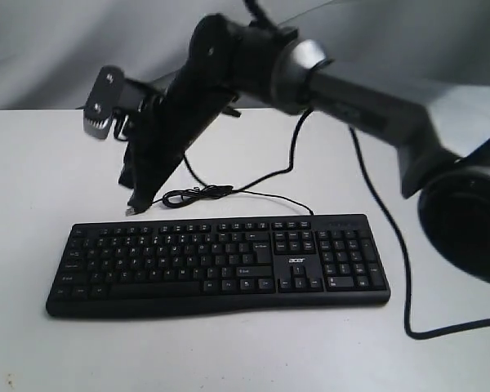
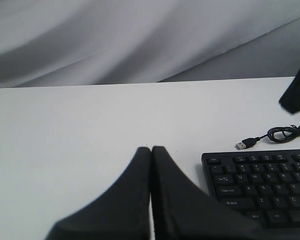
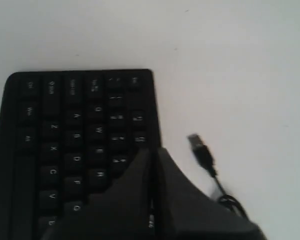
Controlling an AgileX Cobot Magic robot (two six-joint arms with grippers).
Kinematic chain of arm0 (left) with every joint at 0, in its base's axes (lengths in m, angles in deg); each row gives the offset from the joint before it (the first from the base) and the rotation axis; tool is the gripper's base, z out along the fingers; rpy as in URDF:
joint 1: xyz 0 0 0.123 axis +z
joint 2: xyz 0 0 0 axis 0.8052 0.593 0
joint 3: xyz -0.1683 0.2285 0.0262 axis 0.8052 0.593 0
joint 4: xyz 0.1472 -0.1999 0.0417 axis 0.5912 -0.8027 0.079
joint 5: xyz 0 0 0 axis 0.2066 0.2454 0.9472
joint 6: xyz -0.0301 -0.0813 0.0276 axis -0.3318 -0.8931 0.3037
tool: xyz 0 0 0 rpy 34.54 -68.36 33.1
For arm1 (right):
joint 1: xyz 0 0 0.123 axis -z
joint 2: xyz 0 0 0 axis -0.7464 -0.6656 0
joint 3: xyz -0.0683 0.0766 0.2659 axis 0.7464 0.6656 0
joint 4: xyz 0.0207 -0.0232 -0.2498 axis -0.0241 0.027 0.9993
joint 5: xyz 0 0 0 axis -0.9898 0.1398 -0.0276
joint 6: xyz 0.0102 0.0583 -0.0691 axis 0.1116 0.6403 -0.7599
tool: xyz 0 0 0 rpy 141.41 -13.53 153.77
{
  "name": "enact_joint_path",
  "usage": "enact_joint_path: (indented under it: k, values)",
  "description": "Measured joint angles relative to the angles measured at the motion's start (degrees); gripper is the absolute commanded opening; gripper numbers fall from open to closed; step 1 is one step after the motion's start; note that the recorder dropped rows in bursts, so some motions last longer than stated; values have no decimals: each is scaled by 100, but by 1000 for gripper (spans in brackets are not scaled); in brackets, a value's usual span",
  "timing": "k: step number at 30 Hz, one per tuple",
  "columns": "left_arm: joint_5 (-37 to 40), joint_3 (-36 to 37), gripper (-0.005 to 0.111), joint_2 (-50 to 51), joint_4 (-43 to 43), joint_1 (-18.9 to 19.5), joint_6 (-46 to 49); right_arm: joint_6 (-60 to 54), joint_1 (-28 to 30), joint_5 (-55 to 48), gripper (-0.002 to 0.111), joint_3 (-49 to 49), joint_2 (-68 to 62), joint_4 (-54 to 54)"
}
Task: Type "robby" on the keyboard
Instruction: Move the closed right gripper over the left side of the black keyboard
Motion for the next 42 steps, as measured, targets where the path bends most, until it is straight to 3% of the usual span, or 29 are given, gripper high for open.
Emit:
enact_joint_path:
  k: [9,14,42]
  values:
    - [0,0,1,0,0,0,0,103,-253,25,0,0,-356,48]
    - [0,0,1,0,0,0,0,541,-439,80,0,0,-489,652]
    - [0,0,1,0,0,0,0,814,-558,442,0,384,-541,718]
